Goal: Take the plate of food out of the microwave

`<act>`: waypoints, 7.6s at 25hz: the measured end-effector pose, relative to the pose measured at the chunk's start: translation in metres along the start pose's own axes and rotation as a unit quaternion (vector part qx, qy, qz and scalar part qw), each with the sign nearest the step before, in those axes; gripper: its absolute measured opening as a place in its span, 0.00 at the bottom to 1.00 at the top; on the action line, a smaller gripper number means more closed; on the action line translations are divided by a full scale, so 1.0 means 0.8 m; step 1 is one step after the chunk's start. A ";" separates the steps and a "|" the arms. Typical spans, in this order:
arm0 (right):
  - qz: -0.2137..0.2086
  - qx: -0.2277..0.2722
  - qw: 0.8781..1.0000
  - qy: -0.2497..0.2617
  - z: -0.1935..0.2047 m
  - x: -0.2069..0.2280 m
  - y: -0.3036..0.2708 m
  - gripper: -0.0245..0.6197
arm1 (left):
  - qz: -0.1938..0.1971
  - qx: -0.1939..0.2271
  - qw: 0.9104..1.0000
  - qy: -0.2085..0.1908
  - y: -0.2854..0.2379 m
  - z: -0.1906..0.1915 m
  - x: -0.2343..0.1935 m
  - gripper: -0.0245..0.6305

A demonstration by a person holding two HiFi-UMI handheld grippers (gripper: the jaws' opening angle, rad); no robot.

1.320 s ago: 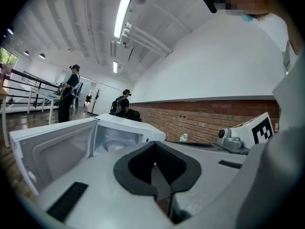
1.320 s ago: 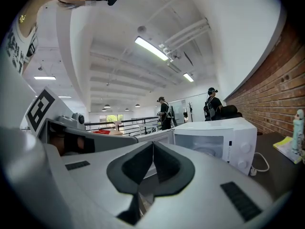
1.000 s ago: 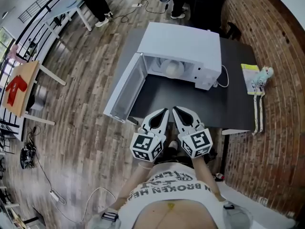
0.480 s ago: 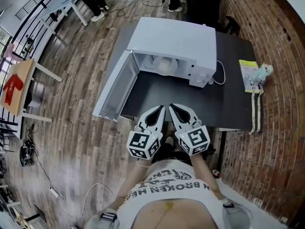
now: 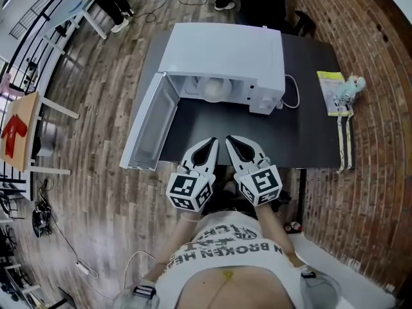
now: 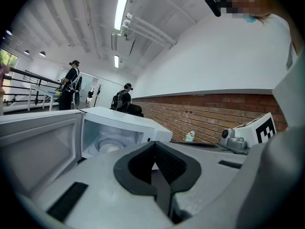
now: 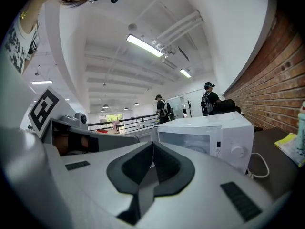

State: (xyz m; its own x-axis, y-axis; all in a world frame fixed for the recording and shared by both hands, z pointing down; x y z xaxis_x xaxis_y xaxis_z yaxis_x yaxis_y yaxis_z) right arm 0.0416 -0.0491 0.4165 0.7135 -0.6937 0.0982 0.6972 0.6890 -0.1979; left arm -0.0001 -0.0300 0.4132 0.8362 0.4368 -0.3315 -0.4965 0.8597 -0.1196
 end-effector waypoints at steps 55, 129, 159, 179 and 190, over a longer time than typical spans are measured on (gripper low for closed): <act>0.122 -0.039 0.992 -0.007 -0.007 0.032 -0.240 0.05 | 0.122 -0.035 0.991 0.038 -0.098 -0.043 -0.234 0.05; 0.183 -0.205 0.952 -0.134 0.185 0.164 -0.319 0.29 | -0.033 -0.139 0.972 0.187 -0.176 0.124 -0.393 0.23; 0.207 -0.191 0.903 -0.323 0.202 0.189 -0.327 0.16 | 0.003 -0.102 0.959 0.264 -0.198 0.136 -0.394 0.18; 0.208 -0.196 0.913 -0.292 0.197 0.182 -0.305 0.17 | -0.001 -0.112 0.964 0.242 -0.184 0.136 -0.373 0.18; 0.209 -0.196 0.919 -0.269 0.188 0.169 -0.289 0.17 | 0.004 -0.109 0.967 0.231 -0.169 0.131 -0.359 0.18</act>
State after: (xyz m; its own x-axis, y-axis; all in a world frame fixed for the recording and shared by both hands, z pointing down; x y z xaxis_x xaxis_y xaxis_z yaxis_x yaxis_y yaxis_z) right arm -0.0123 -0.2708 0.6224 0.9186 -0.1085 0.3800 0.3499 0.6702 -0.6545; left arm -0.1486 -0.2435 0.6225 0.6637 0.2342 -0.7104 -0.5816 0.7588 -0.2932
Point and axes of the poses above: the fingertips, and each gripper's own axes: y backward along the fingers, x to its right, z out of its underside, the point moved 1 cm from there along y, backward along the fingers, and after that the axes turned 15 degrees about z, right-handed, at the moved point
